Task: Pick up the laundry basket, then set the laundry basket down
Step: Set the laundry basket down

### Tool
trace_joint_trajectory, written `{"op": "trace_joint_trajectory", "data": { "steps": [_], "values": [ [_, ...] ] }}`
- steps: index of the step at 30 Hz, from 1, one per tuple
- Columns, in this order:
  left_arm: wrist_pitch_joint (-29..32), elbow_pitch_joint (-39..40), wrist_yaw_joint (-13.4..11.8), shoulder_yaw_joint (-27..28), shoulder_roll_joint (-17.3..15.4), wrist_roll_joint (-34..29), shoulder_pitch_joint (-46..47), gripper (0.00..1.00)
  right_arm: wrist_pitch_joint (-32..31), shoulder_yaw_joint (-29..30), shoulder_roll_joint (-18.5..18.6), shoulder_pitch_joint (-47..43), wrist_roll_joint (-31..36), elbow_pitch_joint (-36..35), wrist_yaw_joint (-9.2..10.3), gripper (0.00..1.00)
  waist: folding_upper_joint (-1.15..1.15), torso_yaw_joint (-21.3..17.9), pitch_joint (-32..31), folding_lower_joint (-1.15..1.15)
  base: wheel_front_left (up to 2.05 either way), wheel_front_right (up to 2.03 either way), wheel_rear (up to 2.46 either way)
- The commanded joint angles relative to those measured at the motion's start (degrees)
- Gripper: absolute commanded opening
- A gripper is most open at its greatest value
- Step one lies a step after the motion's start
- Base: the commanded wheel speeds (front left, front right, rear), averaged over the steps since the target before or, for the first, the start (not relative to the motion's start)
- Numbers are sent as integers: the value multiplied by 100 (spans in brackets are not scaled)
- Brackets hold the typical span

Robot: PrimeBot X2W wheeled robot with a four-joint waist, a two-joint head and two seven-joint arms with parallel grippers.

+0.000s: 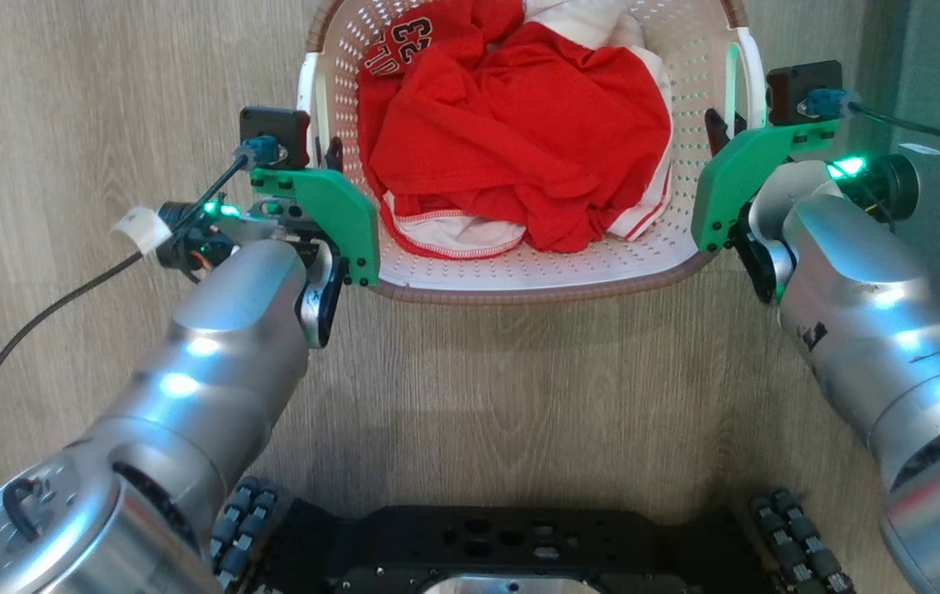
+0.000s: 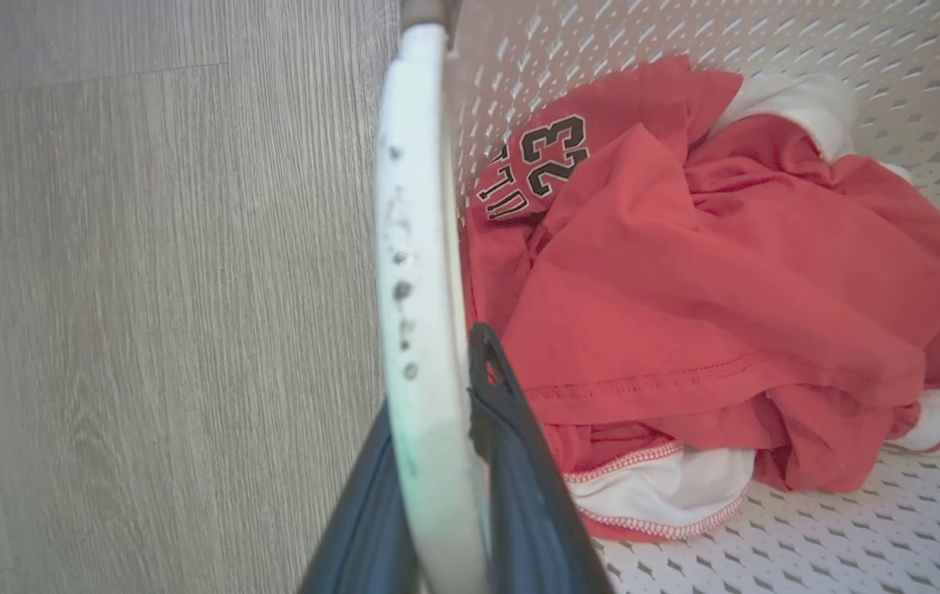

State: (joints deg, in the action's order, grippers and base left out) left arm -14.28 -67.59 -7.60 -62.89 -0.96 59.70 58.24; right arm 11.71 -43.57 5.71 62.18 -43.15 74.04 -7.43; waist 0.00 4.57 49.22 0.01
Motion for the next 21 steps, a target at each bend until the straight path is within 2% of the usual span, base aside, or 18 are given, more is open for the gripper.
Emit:
{"op": "trace_joint_trajectory", "data": {
  "steps": [1, 21],
  "values": [
    [-65, 5, -54, -12, -192, -5, 90, 0, 78, 10, 41, -88, 111, -9, -6, 0, 0, 2, 33, -1, 0, 0, 0],
    [-71, 73, -130, 201, -192, -324, 379, 0, 94, 707, -72, 56, 899, -9, -6, 0, 0, -35, 390, -1, 0, 0, 0]
  ]
}}
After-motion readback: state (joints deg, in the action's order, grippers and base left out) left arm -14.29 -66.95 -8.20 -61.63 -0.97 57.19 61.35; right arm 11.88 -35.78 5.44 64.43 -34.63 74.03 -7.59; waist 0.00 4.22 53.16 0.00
